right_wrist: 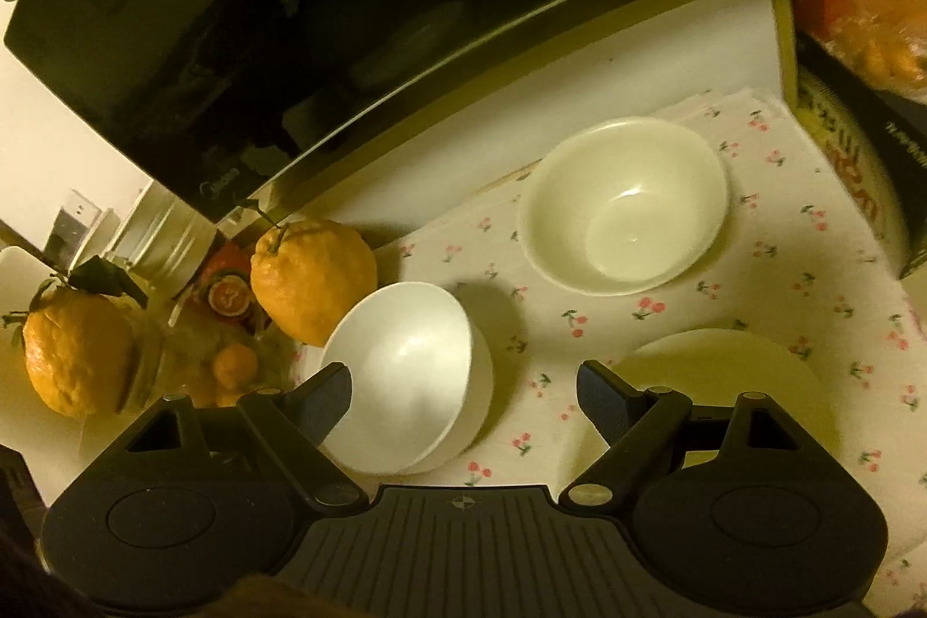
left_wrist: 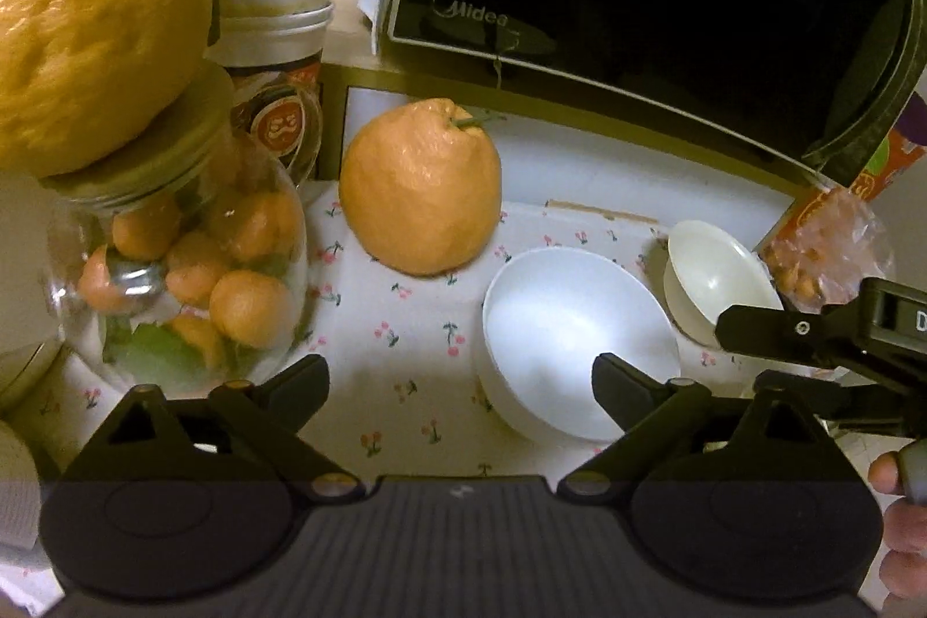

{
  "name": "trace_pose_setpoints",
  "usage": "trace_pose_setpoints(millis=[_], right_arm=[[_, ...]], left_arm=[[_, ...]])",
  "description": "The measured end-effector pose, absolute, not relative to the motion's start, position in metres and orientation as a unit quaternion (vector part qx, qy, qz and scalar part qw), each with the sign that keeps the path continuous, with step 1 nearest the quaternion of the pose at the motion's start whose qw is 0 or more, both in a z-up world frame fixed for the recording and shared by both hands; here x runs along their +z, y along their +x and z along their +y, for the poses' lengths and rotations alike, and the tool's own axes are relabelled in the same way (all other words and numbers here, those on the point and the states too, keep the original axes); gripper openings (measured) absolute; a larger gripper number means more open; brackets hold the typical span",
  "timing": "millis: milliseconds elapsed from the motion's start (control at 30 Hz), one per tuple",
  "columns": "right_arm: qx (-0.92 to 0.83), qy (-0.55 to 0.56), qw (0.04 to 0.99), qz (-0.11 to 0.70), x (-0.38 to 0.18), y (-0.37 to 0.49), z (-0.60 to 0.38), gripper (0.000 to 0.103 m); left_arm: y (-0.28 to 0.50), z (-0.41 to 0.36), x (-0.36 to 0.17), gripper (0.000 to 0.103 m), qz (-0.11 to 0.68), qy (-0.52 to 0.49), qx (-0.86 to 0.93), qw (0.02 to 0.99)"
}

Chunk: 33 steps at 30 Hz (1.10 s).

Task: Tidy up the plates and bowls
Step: 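Close both grippers on the rim of the white bowl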

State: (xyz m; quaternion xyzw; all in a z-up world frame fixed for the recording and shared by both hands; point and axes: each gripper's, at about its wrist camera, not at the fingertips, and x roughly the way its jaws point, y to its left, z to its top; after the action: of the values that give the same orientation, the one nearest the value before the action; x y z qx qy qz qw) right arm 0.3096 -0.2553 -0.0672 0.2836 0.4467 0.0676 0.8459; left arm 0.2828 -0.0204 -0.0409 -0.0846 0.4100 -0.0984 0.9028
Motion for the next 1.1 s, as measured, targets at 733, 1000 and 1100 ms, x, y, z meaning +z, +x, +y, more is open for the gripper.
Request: trace_pose_setpoints(millis=[733,1000,1100], right_arm=[[0.065,0.258,0.841,0.471,-0.099,0.330,-0.233,0.014],[0.066,0.251,0.844,0.469,-0.095,0.324,-0.232,0.013],[0.066,0.254,0.844,0.468,-0.091,0.320,-0.232,0.013]], left_arm=[[0.303,-0.034,-0.067,0.020,0.422,-0.082,-0.120,0.895],[0.297,-0.039,-0.061,0.014,0.417,-0.072,-0.121,0.898],[0.293,-0.038,-0.056,0.014,0.415,-0.073,-0.123,0.898]])
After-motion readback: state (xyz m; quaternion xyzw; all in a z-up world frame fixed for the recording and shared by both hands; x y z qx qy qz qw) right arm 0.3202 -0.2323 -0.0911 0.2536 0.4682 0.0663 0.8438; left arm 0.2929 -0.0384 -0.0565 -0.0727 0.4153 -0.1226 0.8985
